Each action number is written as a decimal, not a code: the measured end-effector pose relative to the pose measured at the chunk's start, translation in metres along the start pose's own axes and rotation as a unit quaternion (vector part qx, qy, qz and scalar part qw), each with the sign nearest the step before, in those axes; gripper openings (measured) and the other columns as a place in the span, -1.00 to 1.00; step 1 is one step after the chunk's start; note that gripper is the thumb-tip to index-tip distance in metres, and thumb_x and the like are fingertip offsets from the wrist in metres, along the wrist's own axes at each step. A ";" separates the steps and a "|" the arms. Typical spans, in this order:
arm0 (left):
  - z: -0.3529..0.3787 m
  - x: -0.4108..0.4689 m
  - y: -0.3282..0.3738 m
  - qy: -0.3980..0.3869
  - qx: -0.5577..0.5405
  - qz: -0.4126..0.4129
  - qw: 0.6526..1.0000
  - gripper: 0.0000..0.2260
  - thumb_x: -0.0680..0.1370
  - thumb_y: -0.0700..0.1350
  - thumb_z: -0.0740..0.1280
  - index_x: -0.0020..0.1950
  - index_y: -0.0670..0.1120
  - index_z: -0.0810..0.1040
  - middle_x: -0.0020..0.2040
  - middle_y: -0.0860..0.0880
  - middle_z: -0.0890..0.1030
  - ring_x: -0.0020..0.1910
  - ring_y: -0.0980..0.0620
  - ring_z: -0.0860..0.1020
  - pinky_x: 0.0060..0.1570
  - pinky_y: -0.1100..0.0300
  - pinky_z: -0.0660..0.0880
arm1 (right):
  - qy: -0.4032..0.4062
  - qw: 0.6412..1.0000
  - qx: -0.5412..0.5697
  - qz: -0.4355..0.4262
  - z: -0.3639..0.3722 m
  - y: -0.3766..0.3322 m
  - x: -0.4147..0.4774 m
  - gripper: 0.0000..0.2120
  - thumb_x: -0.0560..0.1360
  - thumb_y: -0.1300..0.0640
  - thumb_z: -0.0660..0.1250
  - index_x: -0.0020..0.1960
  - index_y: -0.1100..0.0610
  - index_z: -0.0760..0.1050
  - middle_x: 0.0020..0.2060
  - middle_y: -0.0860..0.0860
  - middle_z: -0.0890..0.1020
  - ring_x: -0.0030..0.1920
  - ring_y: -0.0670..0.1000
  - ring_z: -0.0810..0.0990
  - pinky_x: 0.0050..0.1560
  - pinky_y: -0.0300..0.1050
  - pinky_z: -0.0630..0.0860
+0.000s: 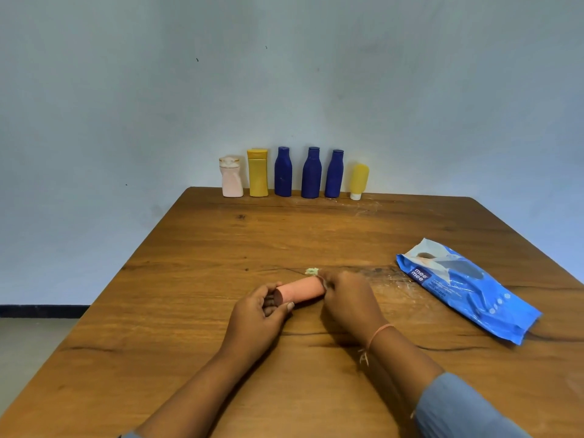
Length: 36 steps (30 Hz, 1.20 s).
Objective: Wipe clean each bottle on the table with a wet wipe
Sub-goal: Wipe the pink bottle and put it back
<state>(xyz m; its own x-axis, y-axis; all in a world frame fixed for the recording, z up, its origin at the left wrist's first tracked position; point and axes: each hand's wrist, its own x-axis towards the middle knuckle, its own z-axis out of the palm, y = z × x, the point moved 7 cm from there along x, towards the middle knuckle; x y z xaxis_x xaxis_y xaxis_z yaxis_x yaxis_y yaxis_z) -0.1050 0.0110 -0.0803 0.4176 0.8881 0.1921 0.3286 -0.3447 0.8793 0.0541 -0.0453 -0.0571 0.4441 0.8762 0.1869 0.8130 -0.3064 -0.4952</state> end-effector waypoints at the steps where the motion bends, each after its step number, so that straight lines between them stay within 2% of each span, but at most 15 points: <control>1: -0.003 0.000 0.001 0.012 0.009 0.008 1.000 -0.72 0.42 -0.19 0.44 0.12 -0.12 0.56 -0.02 0.11 0.52 -0.14 0.36 0.51 -0.20 0.61 0.38 | 0.007 0.999 0.044 0.028 -0.004 0.005 0.003 -0.65 0.50 0.26 0.19 0.25 0.09 0.52 0.14 0.05 0.61 0.13 0.02 0.56 0.14 -0.20 0.43; 3: -0.007 0.001 -0.001 0.031 -0.001 0.005 1.000 -0.75 0.42 -0.14 0.45 0.08 -0.12 0.58 0.02 0.06 0.55 -0.07 0.26 0.51 -0.18 0.58 0.39 | 0.042 0.985 0.154 0.073 -0.017 0.013 0.007 -0.73 0.50 0.30 0.20 0.10 0.15 0.60 0.08 0.06 0.64 0.06 0.01 0.58 0.03 -0.22 0.44; 6: -0.010 0.000 -0.007 0.030 -0.081 -0.040 0.995 -0.72 0.44 -0.12 0.43 0.13 -0.02 0.55 -0.08 0.08 0.62 -0.11 0.24 0.58 -0.15 0.44 0.50 | 0.044 0.930 0.333 0.147 -0.026 0.016 0.006 -0.75 0.50 0.37 0.16 -0.15 0.18 0.58 -0.02 0.07 0.65 -0.10 0.00 0.59 -0.10 -0.12 0.51; 8: -0.009 0.001 -0.008 0.024 -0.124 -0.042 0.991 -0.70 0.47 -0.15 0.39 0.17 0.09 0.50 -0.16 0.04 0.62 -0.19 0.18 0.59 -0.11 0.25 0.53 | 0.024 0.880 0.432 0.194 -0.025 0.016 0.005 -0.75 0.50 0.38 0.11 -0.12 0.27 0.56 -0.08 0.08 0.64 -0.19 -0.02 0.56 -0.23 -0.14 0.47; 10: -0.009 0.001 -0.008 0.025 -0.135 -0.037 0.990 -0.78 0.50 -0.15 0.36 0.05 0.14 0.52 -0.23 -0.02 0.61 -0.25 0.06 0.59 -0.15 0.10 0.54 | -0.006 0.808 0.543 0.229 -0.019 0.012 0.004 -0.74 0.51 0.39 0.09 -0.10 0.25 0.54 -0.16 0.11 0.60 -0.28 -0.04 0.50 -0.33 -0.22 0.40; 12: -0.009 0.000 -0.007 0.036 -0.142 -0.032 0.989 -0.87 0.51 -0.15 0.34 -0.05 0.09 0.55 -0.24 -0.02 0.61 -0.30 0.05 0.57 -0.19 0.06 0.54 | -0.029 0.736 0.626 0.256 -0.012 0.009 0.001 -0.76 0.52 0.39 0.07 -0.08 0.24 0.51 -0.21 0.14 0.56 -0.34 -0.05 0.46 -0.43 -0.28 0.39; 14: -0.009 0.000 -0.007 0.041 -0.139 -0.037 0.989 -0.89 0.51 -0.15 0.35 -0.07 0.07 0.55 -0.20 0.03 0.62 -0.29 0.06 0.58 -0.20 0.11 0.56 | -0.036 0.712 0.646 0.273 -0.007 0.009 -0.001 -0.78 0.52 0.39 0.08 -0.08 0.25 0.49 -0.22 0.17 0.54 -0.37 -0.05 0.45 -0.50 -0.32 0.40; 16: -0.008 0.001 -0.008 0.035 -0.135 -0.040 0.989 -0.89 0.51 -0.14 0.35 -0.05 0.08 0.54 -0.19 0.07 0.62 -0.29 0.08 0.59 -0.22 0.18 0.57 | -0.035 0.745 0.611 0.265 -0.005 0.007 -0.001 -0.77 0.51 0.39 0.09 -0.11 0.25 0.51 -0.22 0.16 0.56 -0.36 -0.05 0.46 -0.48 -0.32 0.40; 20: -0.008 0.000 -0.004 0.024 -0.124 -0.019 0.992 -0.89 0.52 -0.13 0.33 -0.06 0.09 0.53 -0.38 0.06 0.58 -0.38 0.13 0.56 -0.34 0.33 0.50 | -0.035 0.843 0.491 0.216 -0.004 0.000 0.003 -0.75 0.48 0.38 0.13 -0.17 0.19 0.55 -0.16 0.09 0.64 -0.19 0.02 0.58 -0.25 -0.17 0.49; 23: -0.008 0.000 -0.004 0.031 -0.133 -0.020 0.990 -0.92 0.51 -0.14 0.33 -0.09 0.06 0.55 -0.35 0.03 0.60 -0.41 0.14 0.55 -0.36 0.34 0.49 | -0.039 0.928 0.339 0.148 -0.002 -0.004 0.008 -0.76 0.46 0.35 0.16 -0.12 0.23 0.61 -0.03 0.06 0.66 -0.06 0.03 0.60 -0.04 -0.05 0.54; 26: -0.008 0.000 -0.005 0.037 -0.136 -0.022 0.990 -0.92 0.51 -0.14 0.34 -0.10 0.05 0.55 -0.34 0.04 0.61 -0.41 0.14 0.55 -0.33 0.28 0.53 | -0.037 0.982 0.175 0.055 0.001 -0.010 0.008 -0.72 0.46 0.32 0.17 0.01 0.18 0.63 0.07 0.04 0.62 0.10 0.03 0.52 0.13 -0.12 0.47; 30: -0.006 0.001 -0.010 0.033 -0.149 -0.047 0.987 -0.90 0.49 -0.15 0.37 -0.02 -0.03 0.58 -0.24 0.07 0.64 -0.35 0.14 0.58 -0.27 0.21 0.56 | -0.031 0.995 0.092 -0.006 0.001 -0.018 0.002 -0.69 0.52 0.26 0.15 0.19 0.21 0.54 0.20 0.06 0.54 0.25 0.06 0.43 0.28 -0.11 0.35; 33: -0.003 0.002 -0.013 0.002 -0.151 -0.056 0.987 -0.72 0.44 -0.19 0.42 0.14 -0.05 0.55 -0.09 0.04 0.67 -0.14 0.17 0.63 -0.10 0.23 0.57 | -0.085 0.994 0.071 -0.016 0.013 -0.022 -0.008 -0.58 0.60 0.12 0.09 0.43 0.22 0.26 0.43 0.06 0.30 0.41 0.03 0.26 0.40 -0.12 0.19; 35: -0.002 0.001 -0.010 -0.019 -0.161 -0.050 0.986 -0.63 0.41 -0.27 0.43 0.19 -0.06 0.51 -0.03 -0.01 0.66 -0.07 0.17 0.63 -0.03 0.27 0.55 | -0.102 0.993 0.064 -0.019 0.020 -0.021 -0.013 -0.51 0.62 0.06 0.06 0.50 0.18 0.09 0.49 0.02 0.14 0.48 -0.01 0.12 0.42 -0.16 0.09; 36: -0.002 0.000 -0.008 -0.024 -0.158 -0.041 0.986 -0.61 0.41 -0.30 0.43 0.20 -0.05 0.50 -0.02 0.02 0.65 -0.08 0.22 0.62 -0.04 0.33 0.54 | -0.098 0.993 0.065 -0.022 0.021 -0.021 -0.013 -0.52 0.62 0.09 0.07 0.50 0.17 0.08 0.50 0.02 0.14 0.48 -0.02 0.11 0.41 -0.19 0.07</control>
<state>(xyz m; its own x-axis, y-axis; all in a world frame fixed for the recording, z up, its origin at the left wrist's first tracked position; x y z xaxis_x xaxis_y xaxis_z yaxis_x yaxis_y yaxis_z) -0.1097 0.0143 -0.0864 0.4429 0.8910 0.0994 0.0868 -0.1530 0.9844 0.0235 -0.0428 -0.0673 0.3179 0.9469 0.0484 0.7682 -0.2273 -0.5985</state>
